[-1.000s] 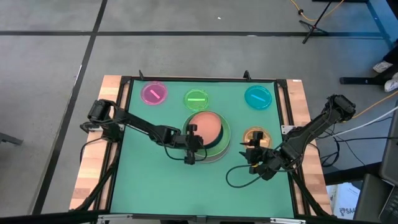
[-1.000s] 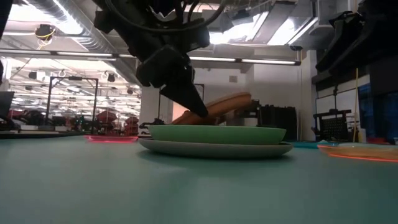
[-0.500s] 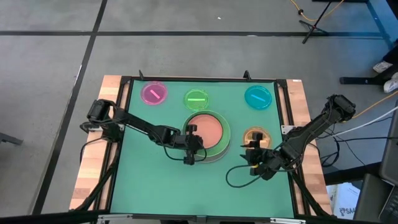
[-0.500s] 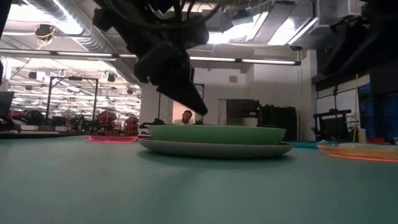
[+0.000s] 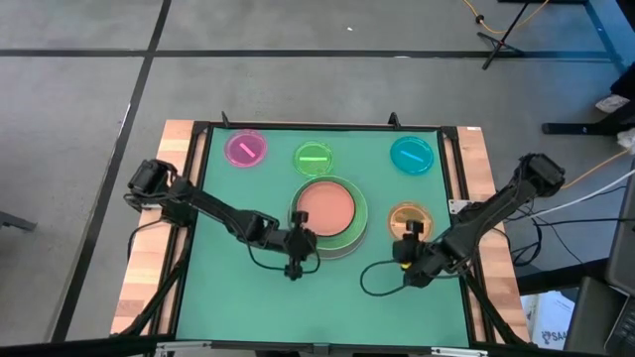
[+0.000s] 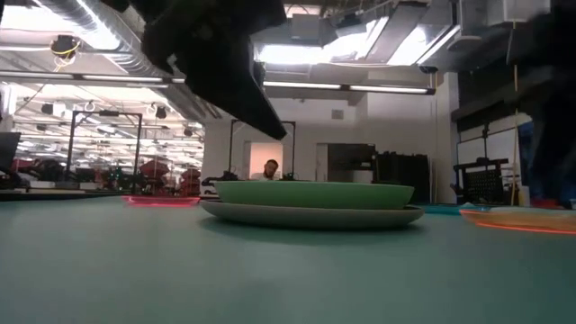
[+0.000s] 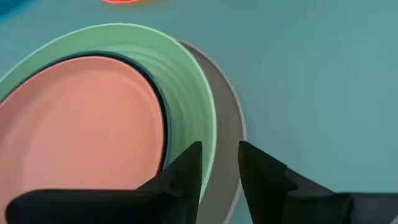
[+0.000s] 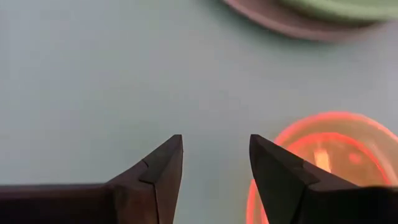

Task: Stack plastic plates
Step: Stack the orange plate on top of the brown plate

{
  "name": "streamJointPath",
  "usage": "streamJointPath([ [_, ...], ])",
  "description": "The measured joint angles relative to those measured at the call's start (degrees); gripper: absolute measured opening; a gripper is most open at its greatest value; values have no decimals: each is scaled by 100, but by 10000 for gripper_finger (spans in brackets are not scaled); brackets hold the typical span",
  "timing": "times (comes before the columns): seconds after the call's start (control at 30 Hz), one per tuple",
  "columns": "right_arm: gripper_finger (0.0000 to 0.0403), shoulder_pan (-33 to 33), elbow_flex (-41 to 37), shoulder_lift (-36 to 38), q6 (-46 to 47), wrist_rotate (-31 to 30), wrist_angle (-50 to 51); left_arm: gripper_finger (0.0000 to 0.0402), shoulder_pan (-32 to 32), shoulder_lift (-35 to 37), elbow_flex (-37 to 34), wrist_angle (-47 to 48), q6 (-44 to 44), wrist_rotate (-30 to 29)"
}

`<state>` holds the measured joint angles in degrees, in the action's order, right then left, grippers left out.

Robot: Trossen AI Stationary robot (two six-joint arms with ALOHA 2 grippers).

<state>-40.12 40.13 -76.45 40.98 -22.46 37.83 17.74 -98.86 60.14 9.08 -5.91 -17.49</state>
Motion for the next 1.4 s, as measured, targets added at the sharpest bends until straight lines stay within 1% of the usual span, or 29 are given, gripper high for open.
streamJointPath([
  [0.13,179,2,-279,-157,250,-86,-11,98,165,-8,0,13,-2,-462],
  [0.2,179,2,-378,-239,261,-139,-19,98,214,-8,0,13,-4,-592],
  [0.4,179,89,-572,-351,271,-487,-7,98,232,-10,0,-117,-4,-723],
  [0.5,174,244,-677,-365,270,-500,-38,98,232,-10,0,-135,-6,-719],
  [0.57,163,351,-758,-365,270,-449,-56,98,236,-10,0,-135,-5,-716],
  [0.67,136,419,-819,-356,233,-389,-109,98,232,-10,0,-142,-9,-715],
  [1.0,10,415,-841,-365,-130,-478,-10,98,249,-10,0,-142,-17,-711],
  [1.07,5,415,-841,-365,-231,-484,-15,98,256,-10,0,-142,-17,-711],
  [1.17,11,415,-841,-365,-272,-535,-17,98,260,-12,0,-142,-17,-711],
  [1.27,4,415,-819,-365,-429,-546,1,98,293,-12,0,-142,-15,-714],
  [1.4,4,415,-642,-364,-572,-600,95,98,379,26,0,-120,-4,-790],
])
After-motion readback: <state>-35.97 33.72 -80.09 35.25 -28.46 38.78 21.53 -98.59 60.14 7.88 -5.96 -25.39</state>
